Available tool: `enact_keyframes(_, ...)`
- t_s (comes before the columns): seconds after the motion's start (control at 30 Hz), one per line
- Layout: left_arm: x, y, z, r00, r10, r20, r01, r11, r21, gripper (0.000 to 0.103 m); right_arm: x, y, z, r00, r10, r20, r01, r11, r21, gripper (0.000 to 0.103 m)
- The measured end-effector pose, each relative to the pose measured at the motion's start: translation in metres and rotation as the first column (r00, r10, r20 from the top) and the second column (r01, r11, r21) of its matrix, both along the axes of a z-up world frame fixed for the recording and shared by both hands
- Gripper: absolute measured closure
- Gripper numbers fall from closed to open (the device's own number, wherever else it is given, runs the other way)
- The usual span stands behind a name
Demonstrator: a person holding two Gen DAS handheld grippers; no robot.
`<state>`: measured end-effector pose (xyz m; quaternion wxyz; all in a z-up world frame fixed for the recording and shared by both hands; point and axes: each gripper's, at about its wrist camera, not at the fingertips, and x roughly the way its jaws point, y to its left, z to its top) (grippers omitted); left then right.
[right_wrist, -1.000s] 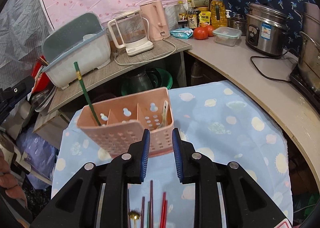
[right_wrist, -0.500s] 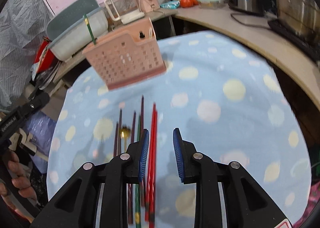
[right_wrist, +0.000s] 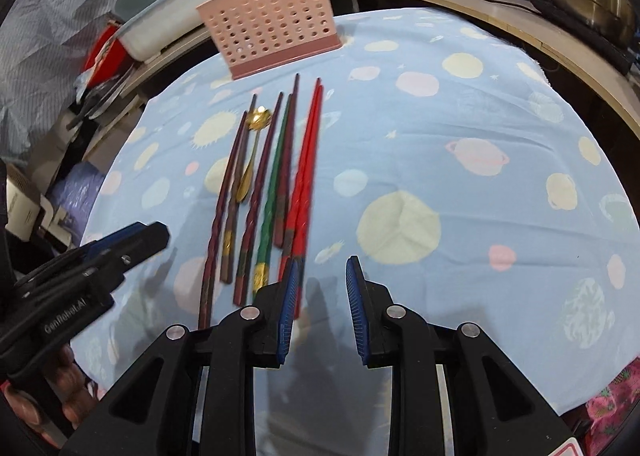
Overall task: Organize utensils
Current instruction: 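Grasp a dark red chopstick with the left tool while the right tool grasps a red chopstick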
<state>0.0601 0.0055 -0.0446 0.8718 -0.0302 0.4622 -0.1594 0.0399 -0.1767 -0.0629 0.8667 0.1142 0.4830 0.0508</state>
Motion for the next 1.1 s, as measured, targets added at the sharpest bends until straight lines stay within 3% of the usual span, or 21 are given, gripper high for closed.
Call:
enact_keyframes(0.33, -0.015, -0.007, -0.008, 1.000, -0.014, -0.010, 0.014, 1.000, -0.001, 0.069, -0.004, 0.012, -0.014, 0.999, 0.030, -0.019, -0.030, 1.000, -0.004, 0.078)
enact_keyframes(0.57, -0.017, -0.018, -0.014, 0.999, -0.042, -0.022, 0.042, 0.999, 0.007, 0.069, -0.003, 0.004, -0.016, 1.000, 0.008, -0.015, -0.008, 1.000, -0.012, 0.085)
enact_keyframes(0.9, -0.013, -0.022, -0.030, 0.998, -0.038, -0.054, 0.040, 0.999, 0.030, 0.070, 0.001, -0.004, -0.017, 1.000, -0.021, -0.010, 0.021, 0.999, -0.026, 0.085)
enact_keyframes(1.1, -0.015, -0.024, -0.031, 0.998, -0.044, -0.034, 0.046, 0.997, 0.054, 0.074, 0.007, -0.003, -0.017, 1.000, -0.023, -0.002, 0.023, 0.999, -0.032, 0.085)
